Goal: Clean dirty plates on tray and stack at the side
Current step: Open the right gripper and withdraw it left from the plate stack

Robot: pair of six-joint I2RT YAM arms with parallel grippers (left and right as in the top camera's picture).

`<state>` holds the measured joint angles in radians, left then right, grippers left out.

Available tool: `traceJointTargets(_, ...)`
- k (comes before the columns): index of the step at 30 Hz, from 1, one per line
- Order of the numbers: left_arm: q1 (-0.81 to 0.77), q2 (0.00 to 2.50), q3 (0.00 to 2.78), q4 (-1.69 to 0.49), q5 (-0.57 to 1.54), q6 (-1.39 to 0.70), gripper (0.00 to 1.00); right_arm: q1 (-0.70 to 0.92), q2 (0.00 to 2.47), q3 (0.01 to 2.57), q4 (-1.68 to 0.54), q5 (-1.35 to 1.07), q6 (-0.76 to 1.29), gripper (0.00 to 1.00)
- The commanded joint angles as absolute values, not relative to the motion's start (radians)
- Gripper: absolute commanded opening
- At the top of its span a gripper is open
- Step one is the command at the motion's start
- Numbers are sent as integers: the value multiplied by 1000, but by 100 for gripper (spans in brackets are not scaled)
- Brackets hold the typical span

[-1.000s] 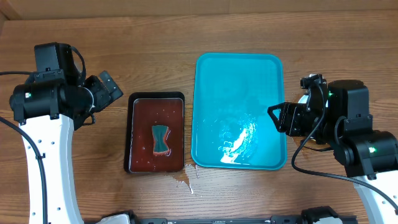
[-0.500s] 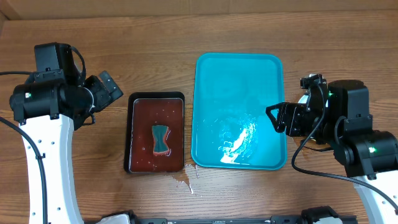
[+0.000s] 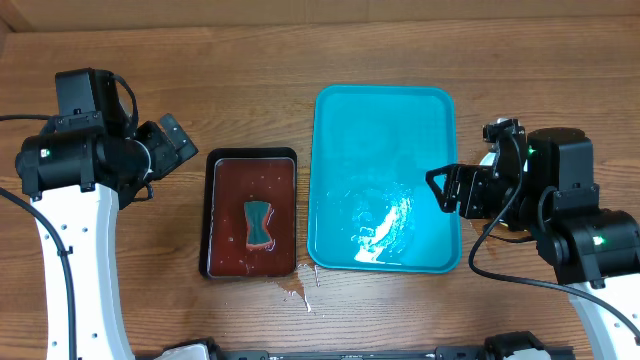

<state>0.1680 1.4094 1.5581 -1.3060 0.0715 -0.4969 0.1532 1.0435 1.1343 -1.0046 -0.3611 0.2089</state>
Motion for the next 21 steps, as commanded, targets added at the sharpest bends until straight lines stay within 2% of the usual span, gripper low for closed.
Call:
traceJointTargets(1, 170, 1407, 1573, -1305, 68, -482, 100, 159, 1044, 1157, -997, -361, 208, 95)
traceJointTargets(2, 170, 1407, 1573, -1305, 68, -482, 100, 159, 1044, 1157, -997, -361, 208, 100)
traceJointTargets(21, 170, 1407, 1573, -1305, 68, -482, 100, 159, 1044, 1157, -1007, -360, 208, 100)
